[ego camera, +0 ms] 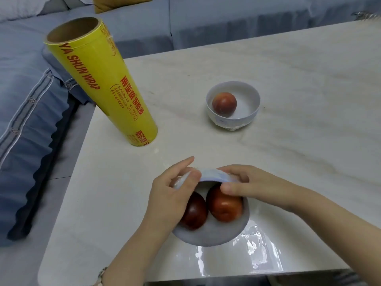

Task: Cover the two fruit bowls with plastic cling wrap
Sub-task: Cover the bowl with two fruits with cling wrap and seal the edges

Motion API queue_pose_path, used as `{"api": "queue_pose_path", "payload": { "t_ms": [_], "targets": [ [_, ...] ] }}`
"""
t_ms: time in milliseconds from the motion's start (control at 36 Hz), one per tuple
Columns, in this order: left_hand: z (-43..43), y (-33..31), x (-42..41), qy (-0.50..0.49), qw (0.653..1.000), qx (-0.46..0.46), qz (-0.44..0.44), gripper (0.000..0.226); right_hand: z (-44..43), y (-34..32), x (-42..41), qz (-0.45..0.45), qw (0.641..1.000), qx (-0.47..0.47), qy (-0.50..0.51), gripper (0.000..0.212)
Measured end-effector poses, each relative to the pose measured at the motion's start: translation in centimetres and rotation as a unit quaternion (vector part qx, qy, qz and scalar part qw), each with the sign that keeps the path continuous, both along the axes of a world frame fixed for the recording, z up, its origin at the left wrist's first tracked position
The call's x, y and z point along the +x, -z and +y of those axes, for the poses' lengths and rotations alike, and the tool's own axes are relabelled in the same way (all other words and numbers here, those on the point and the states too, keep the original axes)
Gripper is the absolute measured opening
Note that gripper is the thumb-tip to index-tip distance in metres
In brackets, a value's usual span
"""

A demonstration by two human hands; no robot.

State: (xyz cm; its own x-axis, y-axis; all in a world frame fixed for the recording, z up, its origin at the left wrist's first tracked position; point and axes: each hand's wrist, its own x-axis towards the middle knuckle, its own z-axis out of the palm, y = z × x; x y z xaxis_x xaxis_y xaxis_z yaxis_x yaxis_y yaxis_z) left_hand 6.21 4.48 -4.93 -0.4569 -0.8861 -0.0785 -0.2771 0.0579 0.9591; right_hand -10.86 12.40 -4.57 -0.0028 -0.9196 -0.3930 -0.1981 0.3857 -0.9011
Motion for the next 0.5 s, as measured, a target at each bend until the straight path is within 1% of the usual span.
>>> {"api": "queue_pose_path", "payload": {
  "t_ms": [28, 56, 167, 222, 333, 389, 444, 500],
  "targets": [
    [0.1, 0.1, 0.0, -0.022, 1.0, 0.004, -0.002, 0.016, 0.2, 0.2, -0.4, 0.007, 1.0, 0.014, 0.021, 0.091],
    [0.1, 0.2, -0.1, -0.046, 0.999, 0.012, -0.003, 0.015, 0.5, 0.3, -0.6, 0.002, 0.999, 0.015, 0.042, 0.093],
    [0.3, 0.8, -0.2, -0.132, 0.987, 0.093, 0.028, 0.024, 1.8, 0.2, -0.9, -0.056, 0.994, -0.033, 0.089, 0.083],
    [0.5, 1.2, -0.3, -0.138, 0.984, 0.108, 0.019, 0.027, 2.2, 0.1, -0.9, -0.058, 0.99, -0.045, 0.118, 0.067],
    [0.9, 1.2, -0.8, -0.109, 0.988, 0.108, 0.014, 0.024, 2.2, 0.1, -0.7, -0.058, 0.982, -0.051, 0.172, 0.044],
    [0.4, 1.0, -0.9, -0.08, 0.99, 0.113, 0.011, 0.02, 2.0, 0.2, -0.7, -0.058, 0.976, -0.048, 0.207, 0.04],
    [-0.7, 0.8, -0.8, -0.046, 0.991, 0.128, 0.004, 0.011, 1.6, 0.1, -0.4, -0.044, 0.971, -0.048, 0.228, 0.035],
    [-1.7, 0.6, -0.7, -0.013, 0.989, 0.144, -0.009, 0.011, 1.2, -0.1, 0.0, -0.032, 0.97, -0.049, 0.235, 0.026]
  ]
}}
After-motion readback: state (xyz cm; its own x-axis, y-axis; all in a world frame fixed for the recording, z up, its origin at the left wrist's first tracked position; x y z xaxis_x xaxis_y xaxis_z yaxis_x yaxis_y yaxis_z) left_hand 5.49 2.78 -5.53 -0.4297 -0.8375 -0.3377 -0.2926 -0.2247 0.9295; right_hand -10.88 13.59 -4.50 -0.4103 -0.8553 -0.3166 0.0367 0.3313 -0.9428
